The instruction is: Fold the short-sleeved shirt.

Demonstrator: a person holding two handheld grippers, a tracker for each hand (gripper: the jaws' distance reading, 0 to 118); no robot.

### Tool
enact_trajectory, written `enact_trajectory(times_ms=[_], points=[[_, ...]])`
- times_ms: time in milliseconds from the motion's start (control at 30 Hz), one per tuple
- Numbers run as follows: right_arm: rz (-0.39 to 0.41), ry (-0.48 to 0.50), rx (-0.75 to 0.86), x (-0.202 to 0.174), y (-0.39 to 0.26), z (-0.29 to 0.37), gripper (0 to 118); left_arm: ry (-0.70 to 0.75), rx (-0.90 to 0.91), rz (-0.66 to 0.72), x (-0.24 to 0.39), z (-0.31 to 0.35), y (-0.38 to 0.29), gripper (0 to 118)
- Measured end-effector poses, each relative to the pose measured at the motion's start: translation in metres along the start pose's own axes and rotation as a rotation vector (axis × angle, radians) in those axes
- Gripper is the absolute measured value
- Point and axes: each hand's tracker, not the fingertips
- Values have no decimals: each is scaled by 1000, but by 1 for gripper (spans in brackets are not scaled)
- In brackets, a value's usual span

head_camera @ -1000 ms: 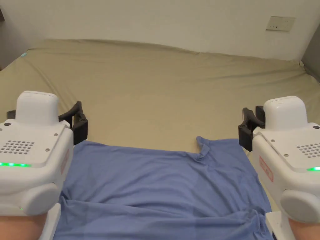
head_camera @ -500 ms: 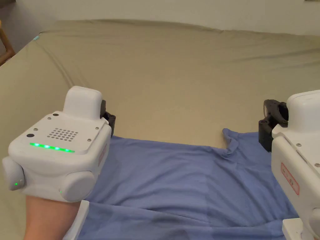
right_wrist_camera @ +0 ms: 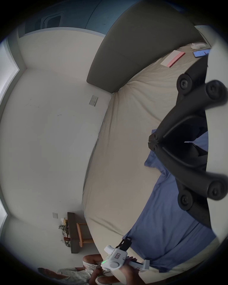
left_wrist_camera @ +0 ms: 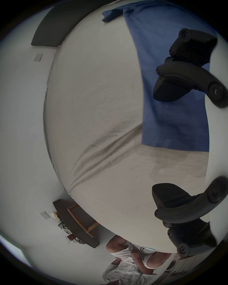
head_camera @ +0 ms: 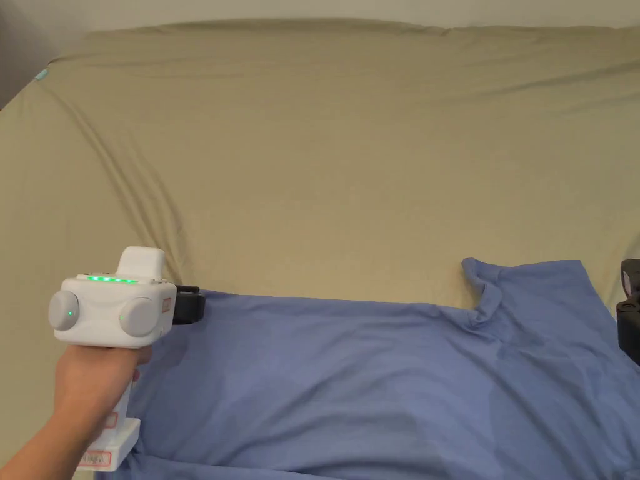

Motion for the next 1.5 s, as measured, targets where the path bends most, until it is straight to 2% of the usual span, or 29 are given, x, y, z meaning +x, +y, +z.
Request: enact_trajectory(times_ms=[200, 233, 267, 300, 333, 400, 500, 600, 633, 667, 700, 733, 767, 800, 833, 1000, 1067, 1200, 1233, 1267, 1300, 1333, 1400, 1500], points=[[2, -15, -52, 6, -7, -7, 0, -64, -42, 60, -4, -10, 4, 105], [8, -14, -61, 6, -8, -9, 0, -109, -35, 57, -7, -9, 6, 93], [13, -14, -67, 7, -9, -11, 0, -183, -18, 48, -5, -4, 6, 72], [14, -14, -71, 7, -10, -12, 0, -230, -17, 34, 1, 1, 7, 44], [13, -12, -77, 8, -11, -14, 0, -233, -17, -24, 12, 5, 8, 8], [-17, 15, -94, 15, -12, -19, 0, -118, -5, -155, 35, 18, 4, 4], [-104, 25, -135, 35, -12, -31, 0, -121, 61, -69, 27, 41, 1, 4], [-124, -4, -197, 56, -17, -51, 0, -60, 159, -94, 24, 74, -5, 4], [-127, -7, -228, 63, -20, -60, 6, -72, 191, -99, 26, 92, -7, 4], [-133, -15, -246, 68, -24, -69, 24, -69, 214, -110, 26, 103, -10, 4], [-131, -18, -279, 71, -29, -79, 48, -57, 234, -125, 26, 112, -12, 4], [-133, -2, -324, 75, -36, -93, 90, -45, 265, -138, 27, 122, -17, 4], [-147, 19, -375, 79, -44, -106, 110, -35, 289, -145, 33, 137, -22, 4], [-161, 33, -404, 82, -53, -118, 118, -21, 300, -149, 34, 144, -26, 4], [-180, 37, -436, 84, -64, -131, 115, -18, 295, -155, 35, 149, -30, 4], [-213, -2, -640, 82, -105, -180, 113, -18, 279, -148, 37, 158, -46, 4], [-217, 29, -692, 78, -116, -189, 108, -11, 262, -149, 37, 154, -51, 4], [-137, 42, -627, 60, -110, -181, 99, -15, 242, -139, 36, 150, -58, 4], [-129, 73, -616, 57, -106, -178, 85, -15, 239, -137, 36, 150, -59, 4], [-143, 123, -611, 55, -101, -177, 58, -14, 235, -135, 36, 150, -59, 4], [-139, 144, -618, 50, -98, -177, 16, -15, 231, -131, 36, 148, -59, 4], [-38, 75, -651, 46, -98, -176, 0, -19, 226, -122, 34, 147, -59, 4], [-15, 114, -642, 46, -93, -174, 0, -24, 225, -106, 32, 151, -56, 4], [-61, 102, -585, 62, -75, -156, 0, -30, 236, -81, 24, 160, -49, 4]])
